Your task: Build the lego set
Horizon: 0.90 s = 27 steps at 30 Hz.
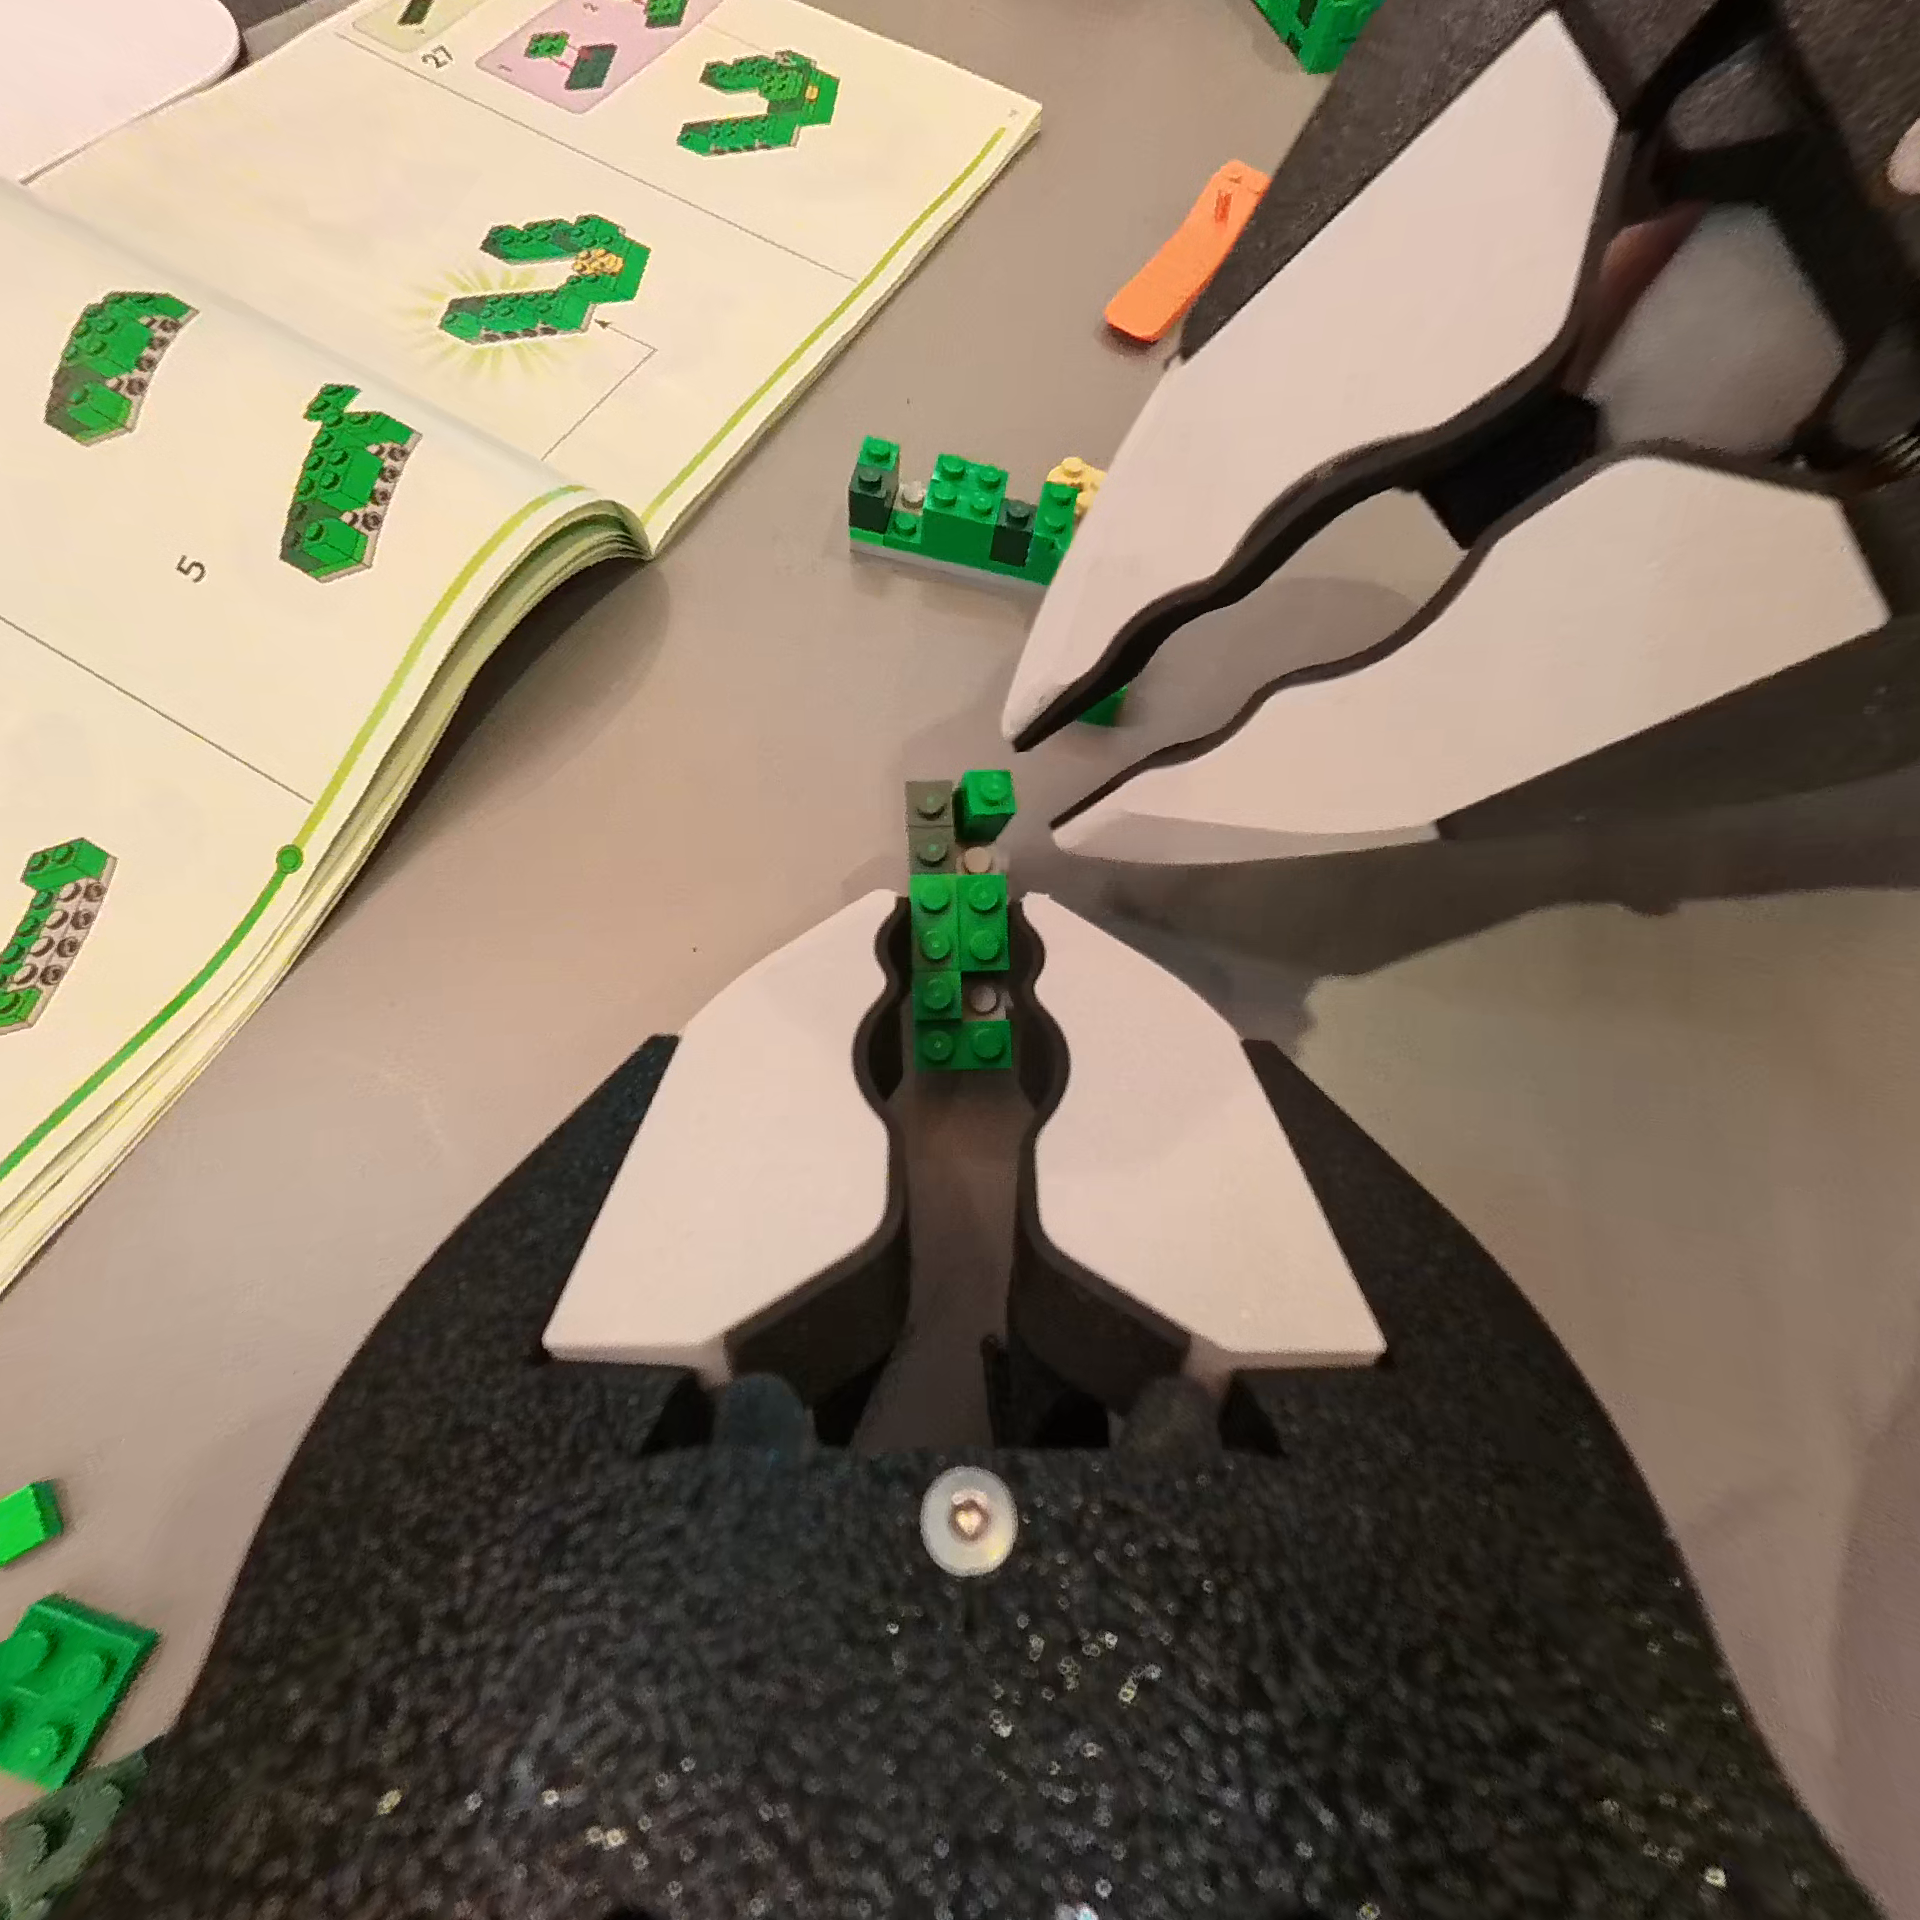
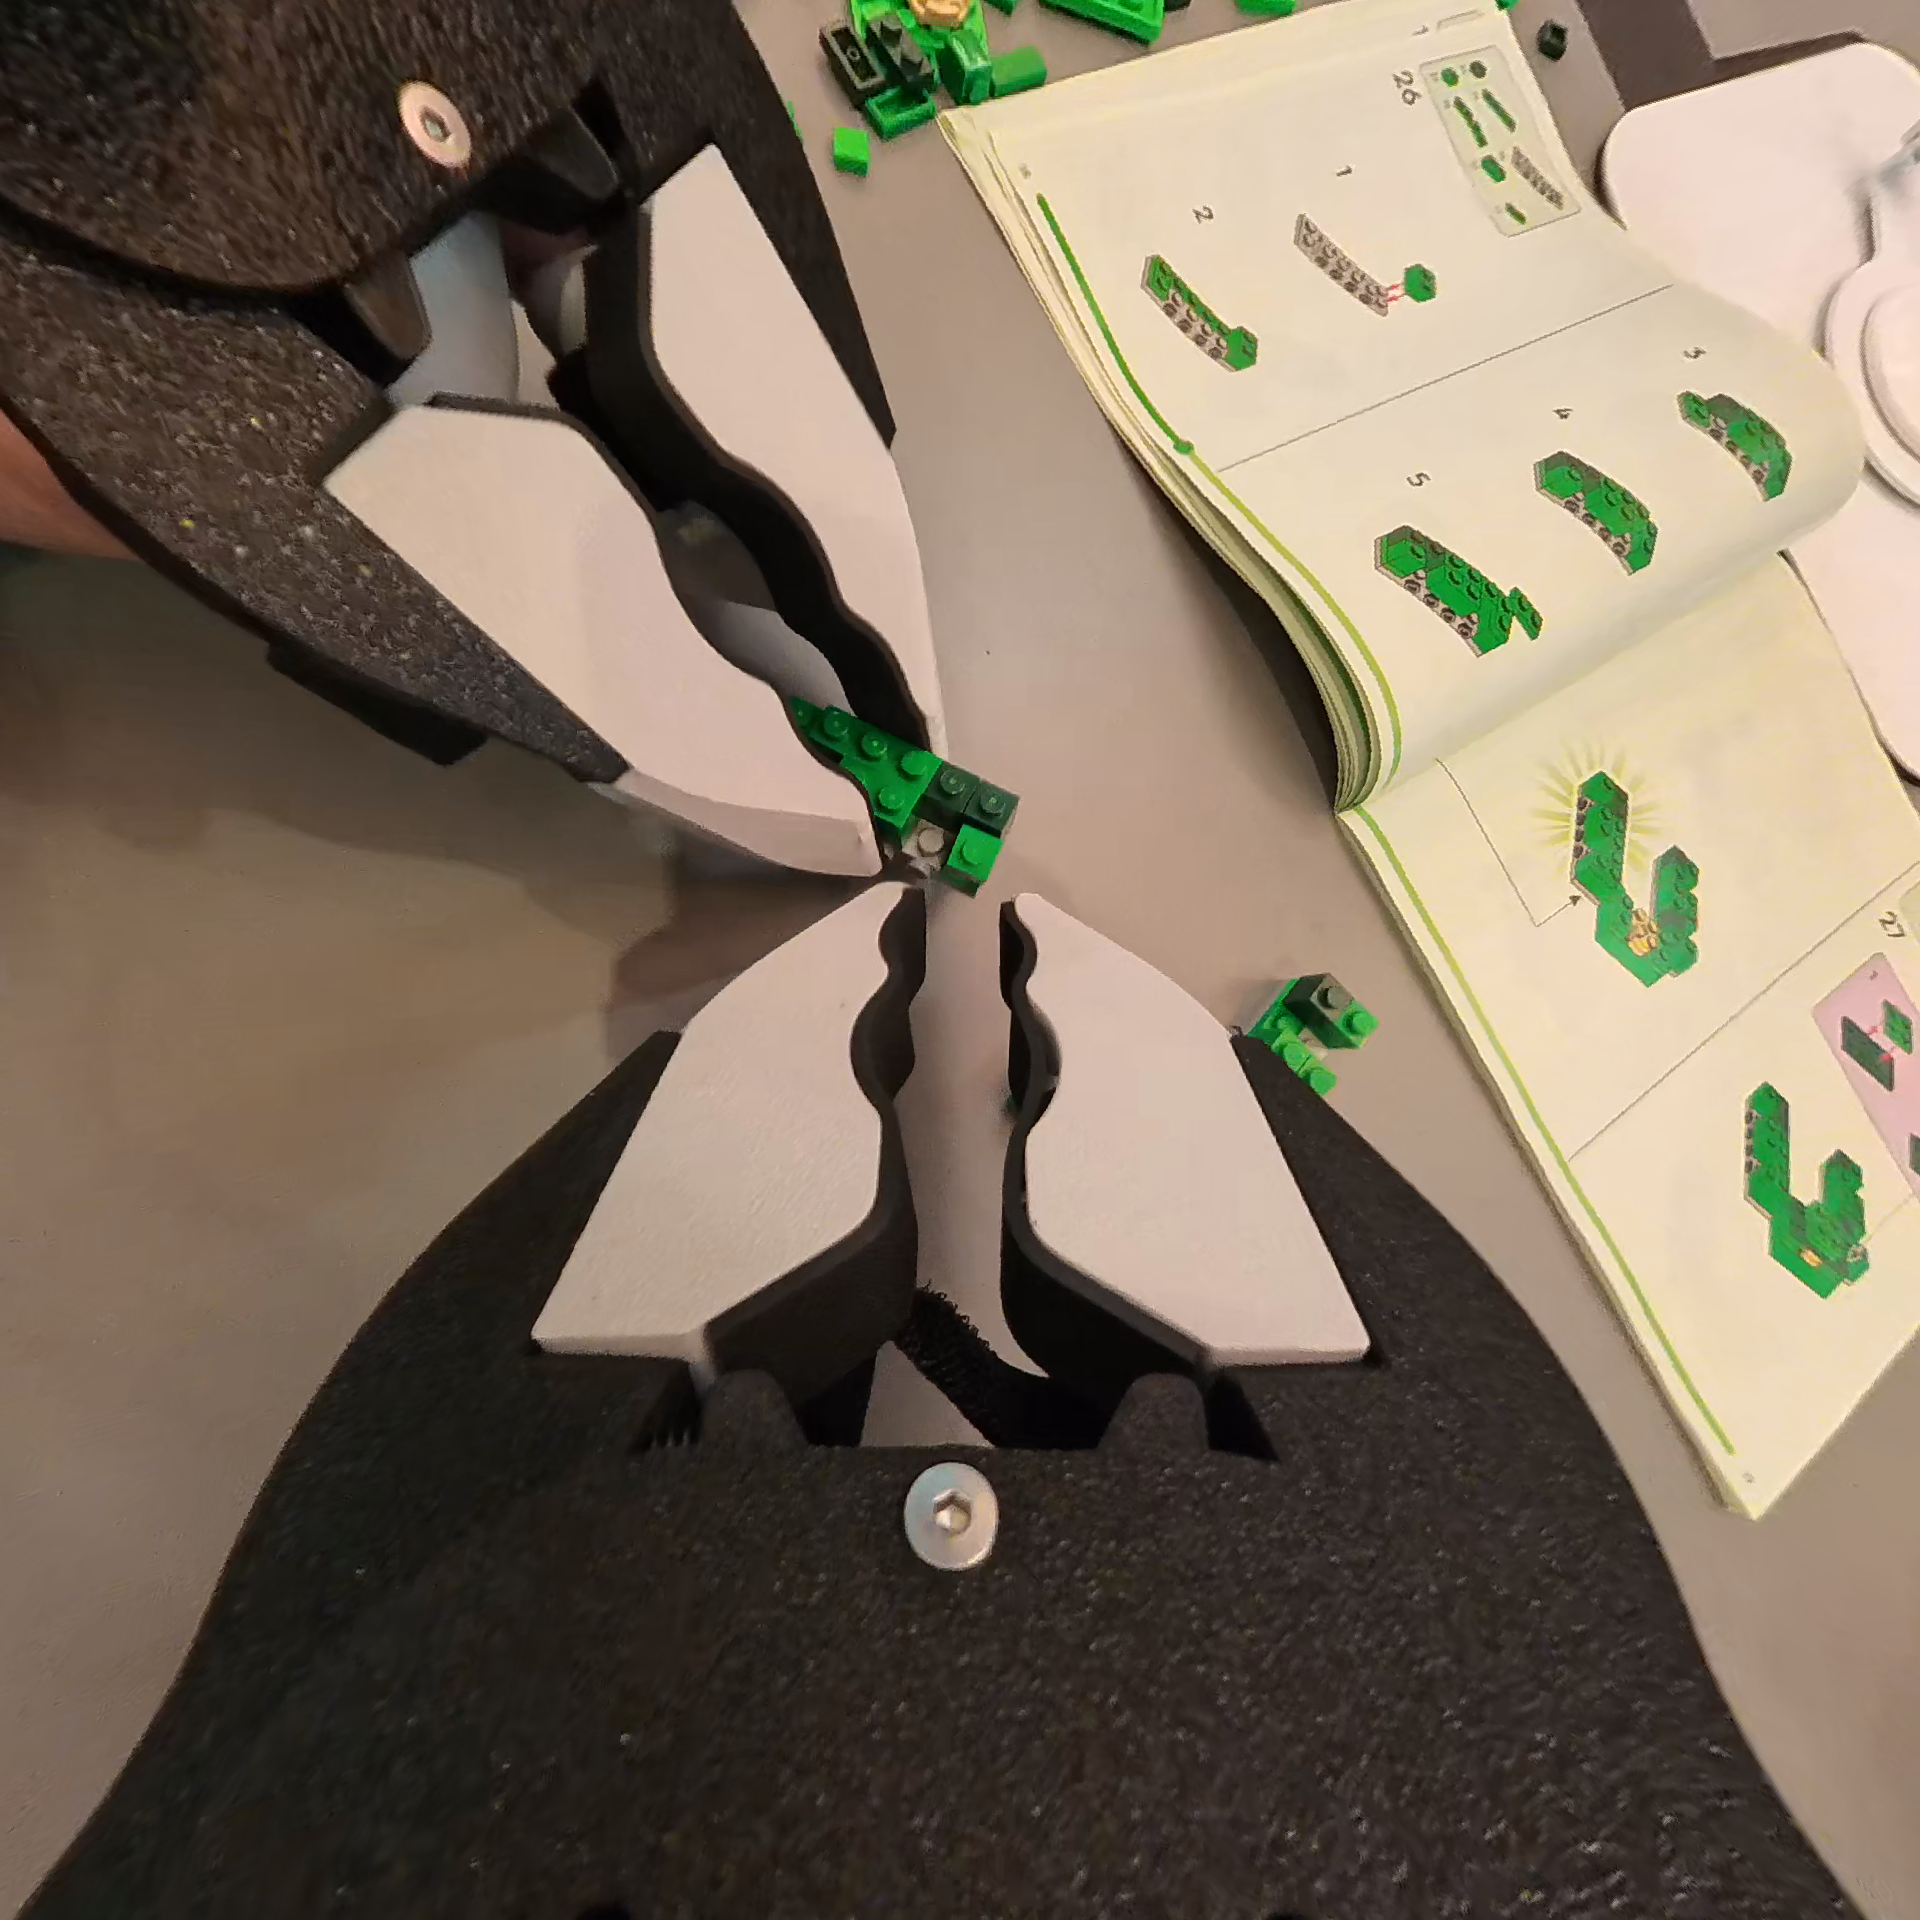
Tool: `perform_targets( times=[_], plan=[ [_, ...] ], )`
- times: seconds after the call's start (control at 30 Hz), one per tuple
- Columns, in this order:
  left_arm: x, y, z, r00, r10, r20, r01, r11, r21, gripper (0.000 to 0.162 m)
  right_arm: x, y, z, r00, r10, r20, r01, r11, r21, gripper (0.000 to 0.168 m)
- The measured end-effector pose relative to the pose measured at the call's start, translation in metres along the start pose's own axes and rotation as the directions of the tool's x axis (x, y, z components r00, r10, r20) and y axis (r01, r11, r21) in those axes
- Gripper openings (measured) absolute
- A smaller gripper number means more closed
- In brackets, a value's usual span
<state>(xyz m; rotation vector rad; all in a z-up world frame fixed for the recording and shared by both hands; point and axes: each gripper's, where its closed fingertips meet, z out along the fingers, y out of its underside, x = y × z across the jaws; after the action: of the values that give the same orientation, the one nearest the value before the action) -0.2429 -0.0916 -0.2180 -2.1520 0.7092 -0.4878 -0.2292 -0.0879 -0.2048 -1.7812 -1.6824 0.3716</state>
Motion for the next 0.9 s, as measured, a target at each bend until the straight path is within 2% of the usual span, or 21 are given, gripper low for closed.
perform_targets(
  times=[0.37,0.9],
  plan=[
    [-0.0009,-0.0018,-0.0013,1.000,-0.012,-0.004,0.012,1.000,0.016,0.017,0.0043,0.0016,-0.0005,1.000,0.004,-0.022,-0.002,0.998,0.056,0.000],
    [0.0013,-0.0014,-0.0005,1.000,-0.011,-0.015,0.012,1.000,0.013,0.017,0.0018,-0.0042,0.0022,0.999,-0.039,-0.018,0.040,0.997,0.065,0.000]
  ],
)
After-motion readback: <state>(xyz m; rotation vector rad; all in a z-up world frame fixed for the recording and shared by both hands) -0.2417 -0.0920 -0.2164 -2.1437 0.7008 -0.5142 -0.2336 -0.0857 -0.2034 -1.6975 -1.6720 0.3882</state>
